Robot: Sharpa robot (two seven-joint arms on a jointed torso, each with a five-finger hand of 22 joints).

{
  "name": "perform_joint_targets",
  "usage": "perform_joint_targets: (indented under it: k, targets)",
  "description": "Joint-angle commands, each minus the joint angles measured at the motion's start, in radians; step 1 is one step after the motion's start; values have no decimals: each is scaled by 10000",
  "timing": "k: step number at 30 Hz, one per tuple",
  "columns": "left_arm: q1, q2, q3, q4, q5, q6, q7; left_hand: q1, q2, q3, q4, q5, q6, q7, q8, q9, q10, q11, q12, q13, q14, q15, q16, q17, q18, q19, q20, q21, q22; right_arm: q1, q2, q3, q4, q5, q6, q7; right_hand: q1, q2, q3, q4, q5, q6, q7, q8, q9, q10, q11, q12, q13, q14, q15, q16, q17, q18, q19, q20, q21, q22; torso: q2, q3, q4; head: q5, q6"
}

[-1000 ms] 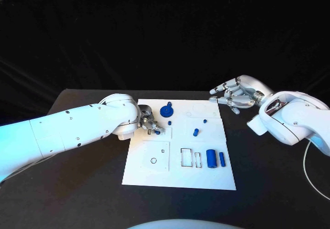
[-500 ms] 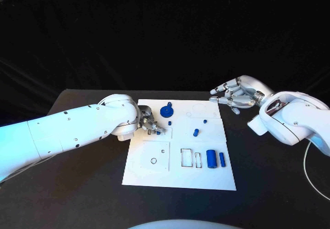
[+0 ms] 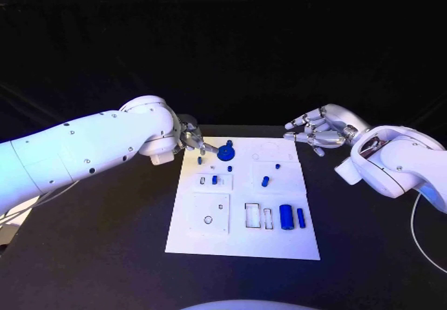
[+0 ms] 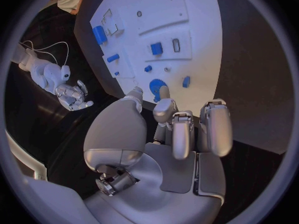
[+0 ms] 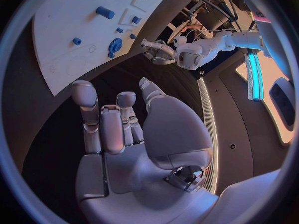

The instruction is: Assemble the parts on the task board

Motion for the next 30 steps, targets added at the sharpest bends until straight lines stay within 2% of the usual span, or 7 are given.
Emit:
perform_joint_targets:
  k: [1,5,11,14,22,30]
  targets:
    - [175,261,-1,-619,640,1030,79,246,27,-163,-21,42,58,126,-299,-373,-181,70,-181,-211,1051,89,24,2635,159,266,102,-105,1061,-8,32,-2,-16,11,43,57,-83,-3,-12,75,-18,-38,-8,43,-13,-62,9,-7,-6,361,-39,-31,-9,189,-37,8,-34,0,6,3,18,0,32]
    - [291,682,-50,-1456,558,1279,152,441,128,-358,-19,44,-82,276,-734,-879,-318,189,-352,-431,1051,200,24,2635,186,223,205,-216,988,-8,63,-4,-32,12,44,65,-71,-1,-15,74,-5,-39,-8,44,-12,-59,7,3,1,361,-40,-32,-8,189,-36,8,-39,-4,16,-18,-2,26,66]
    - [342,1330,-251,-2688,390,1578,251,537,233,-529,-14,46,113,280,-837,-1171,-278,203,-285,-400,1051,223,24,2635,182,246,249,-186,1032,-12,113,-7,-64,12,61,70,-30,13,-20,72,38,-42,-10,47,-12,-65,4,7,-5,365,-43,-36,-5,190,-33,6,-53,-15,37,-38,-26,57,88]
    - [340,1552,-341,-3086,237,1751,293,553,282,-628,-11,44,311,232,-775,-1250,-241,168,-237,-371,1051,199,24,2635,176,266,241,-155,1067,-15,137,-9,-75,12,71,76,-14,20,-22,72,56,-43,-10,49,-12,-67,3,10,-6,365,-43,-42,-10,190,-28,6,-56,-15,37,-37,-37,62,72]
    - [305,1885,-490,-3679,76,2005,327,541,383,-761,-3,39,545,155,-638,-1297,-185,105,-163,-319,1051,149,24,2635,165,293,207,-113,1114,-21,167,-10,-80,11,83,83,7,28,-24,72,84,-44,-11,51,-11,-65,2,20,-1,368,-44,-41,-5,190,-25,5,-62,-19,24,-31,-17,65,42]
    - [283,1982,-526,-3904,26,2228,343,546,431,-797,-7,34,601,131,-590,-1300,-154,84,-121,-279,1051,132,24,2635,154,314,193,-73,1152,-24,172,-10,-79,6,90,82,31,38,-28,73,120,-44,-11,54,-11,-65,1,28,0,371,-46,-45,-5,190,-21,3,-71,-29,23,-22,-10,94,17]
